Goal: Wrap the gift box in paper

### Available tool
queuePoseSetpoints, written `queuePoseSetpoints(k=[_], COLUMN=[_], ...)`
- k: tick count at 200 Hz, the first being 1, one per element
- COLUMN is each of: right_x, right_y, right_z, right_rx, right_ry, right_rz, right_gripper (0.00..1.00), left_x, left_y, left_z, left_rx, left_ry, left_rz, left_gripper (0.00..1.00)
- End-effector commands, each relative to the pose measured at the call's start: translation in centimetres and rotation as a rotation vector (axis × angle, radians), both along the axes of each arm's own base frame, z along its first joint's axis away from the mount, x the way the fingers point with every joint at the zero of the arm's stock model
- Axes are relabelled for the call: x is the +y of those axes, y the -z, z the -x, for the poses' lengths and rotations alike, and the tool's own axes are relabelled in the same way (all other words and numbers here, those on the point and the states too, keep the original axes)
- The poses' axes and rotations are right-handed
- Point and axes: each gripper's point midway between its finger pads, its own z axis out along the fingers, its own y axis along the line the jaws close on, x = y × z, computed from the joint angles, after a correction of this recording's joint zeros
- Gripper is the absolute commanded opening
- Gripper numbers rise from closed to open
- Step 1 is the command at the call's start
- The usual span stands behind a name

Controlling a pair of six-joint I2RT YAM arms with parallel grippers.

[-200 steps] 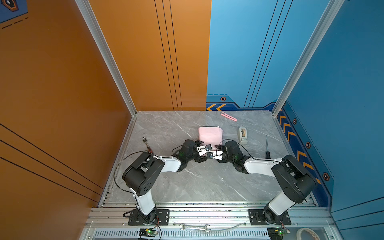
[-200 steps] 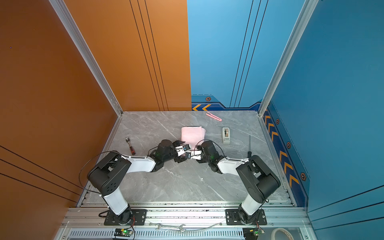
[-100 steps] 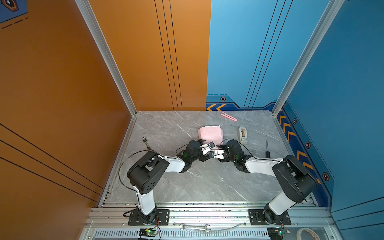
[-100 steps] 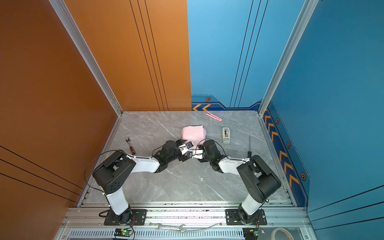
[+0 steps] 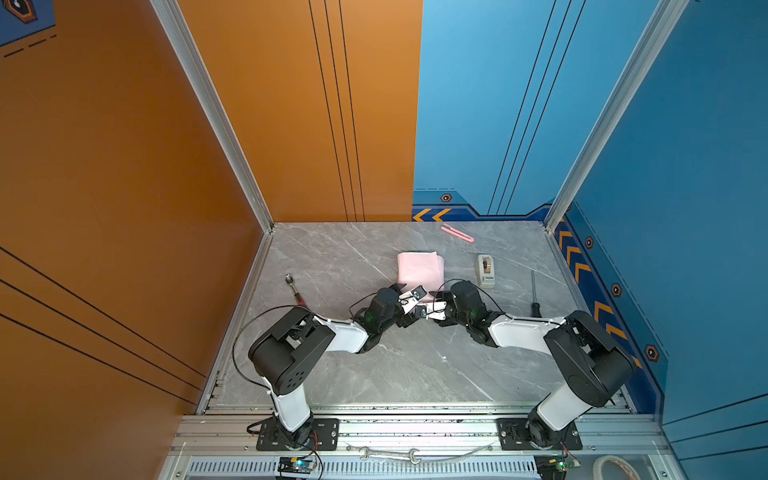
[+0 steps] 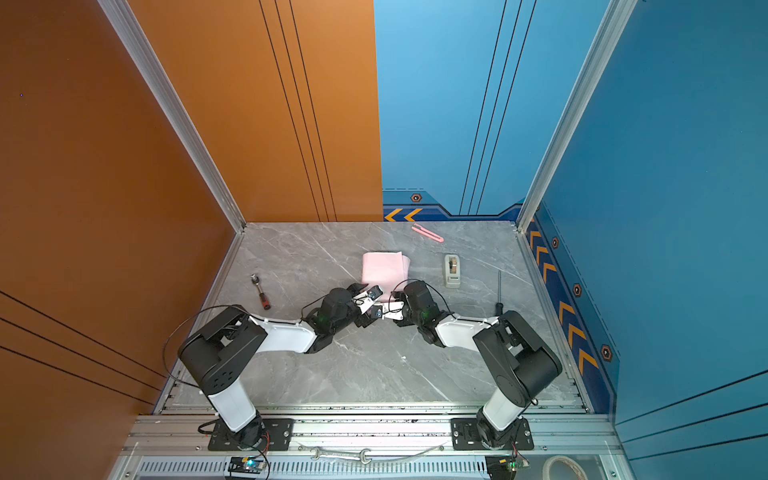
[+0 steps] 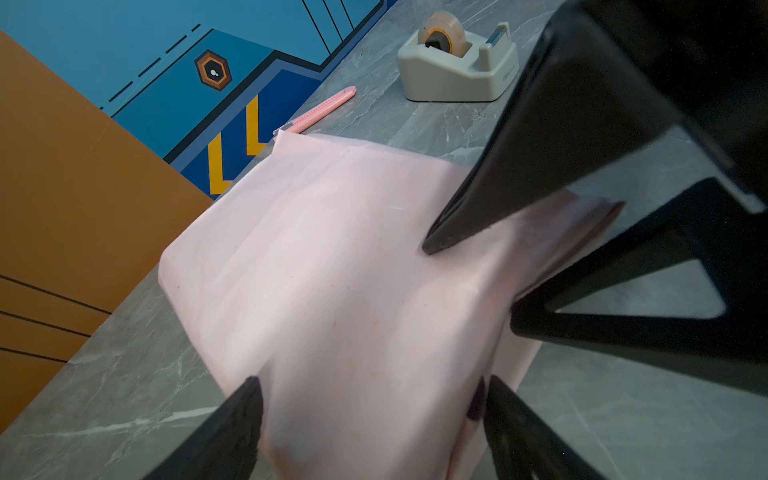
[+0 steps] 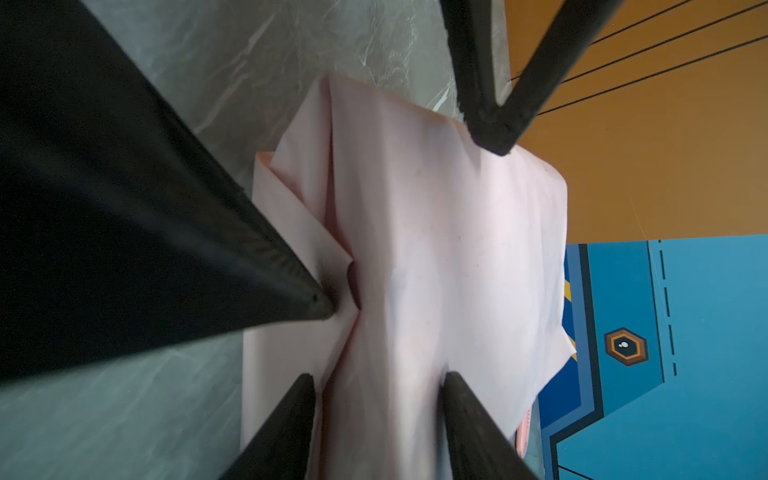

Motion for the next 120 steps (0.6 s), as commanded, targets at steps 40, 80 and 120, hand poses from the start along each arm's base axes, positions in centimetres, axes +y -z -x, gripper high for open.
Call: queuePoseSetpoints(k=[40, 80, 120], right_x=[-0.4, -2.5, -5.4], right_y=[-0.4, -4.4, -7.1], right_z=[1.5, 2.4, 3.2], right_rx=[0.144, 0.264, 0.338], right_ry=[0.08, 0.259, 0.438], right_rz=[-0.129, -0.367, -0.528], right_gripper=[0.61, 0.7, 0.72], left_x=[-2.1, -2.0, -1.2], left_y=[4.1, 3.9, 4.1], left_z=[3.2, 2.6, 1.8], left_rx=[0.169, 0.166, 0.163], left_ry=[0.134, 0.106, 0.059], left_rz=[0.012, 0.022, 0.017], left_gripper=[0.8, 0.75, 0.7])
